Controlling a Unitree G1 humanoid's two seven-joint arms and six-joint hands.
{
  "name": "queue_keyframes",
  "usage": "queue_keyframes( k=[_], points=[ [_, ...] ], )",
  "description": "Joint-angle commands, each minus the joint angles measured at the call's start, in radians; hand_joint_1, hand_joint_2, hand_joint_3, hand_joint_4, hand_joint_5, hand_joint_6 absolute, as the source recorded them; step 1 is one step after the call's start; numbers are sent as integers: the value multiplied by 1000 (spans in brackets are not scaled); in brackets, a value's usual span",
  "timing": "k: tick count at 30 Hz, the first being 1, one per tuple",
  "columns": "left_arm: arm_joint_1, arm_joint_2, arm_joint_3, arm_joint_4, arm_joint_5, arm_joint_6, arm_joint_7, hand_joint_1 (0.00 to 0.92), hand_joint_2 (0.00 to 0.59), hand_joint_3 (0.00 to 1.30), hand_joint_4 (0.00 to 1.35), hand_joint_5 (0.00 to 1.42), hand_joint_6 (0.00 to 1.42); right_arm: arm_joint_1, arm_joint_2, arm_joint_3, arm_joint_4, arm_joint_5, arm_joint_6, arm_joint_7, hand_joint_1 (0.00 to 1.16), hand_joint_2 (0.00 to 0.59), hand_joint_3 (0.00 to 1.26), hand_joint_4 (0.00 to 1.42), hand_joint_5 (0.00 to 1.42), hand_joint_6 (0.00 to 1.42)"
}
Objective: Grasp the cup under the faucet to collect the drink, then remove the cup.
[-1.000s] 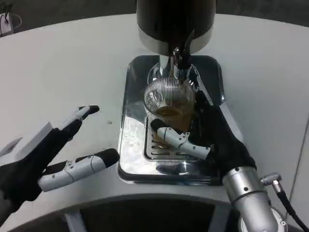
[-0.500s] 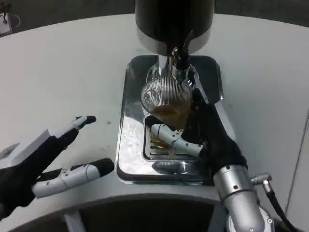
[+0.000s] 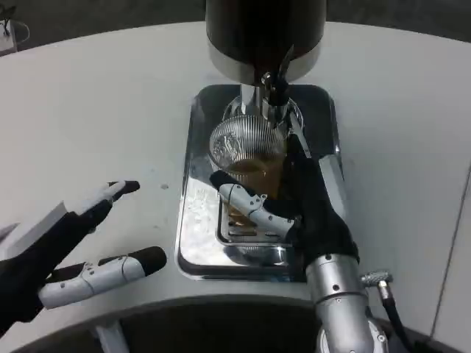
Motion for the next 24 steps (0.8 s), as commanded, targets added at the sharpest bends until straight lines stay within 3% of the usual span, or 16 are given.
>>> queue_keyframes(
  k=[1, 19, 24],
  points=[
    [19, 12, -2, -17, 8, 11, -13, 0, 63, 80, 0, 53, 187, -4, 31, 22, 48, -18, -15, -35, 745, 239, 75, 183, 267, 157],
    [48, 24, 18, -18, -5, -3, -20, 0, 63, 81, 0, 58, 190, -12, 91, 26, 152, -3, -83, -208, 812, 242, 332, 442, 517, 461],
    [46, 28, 19, -10, -6, -7, -22, 0, 63, 81, 0, 62, 191, -6, 106, 19, 167, 16, -107, -250, 852, 244, 460, 595, 708, 803]
  ],
)
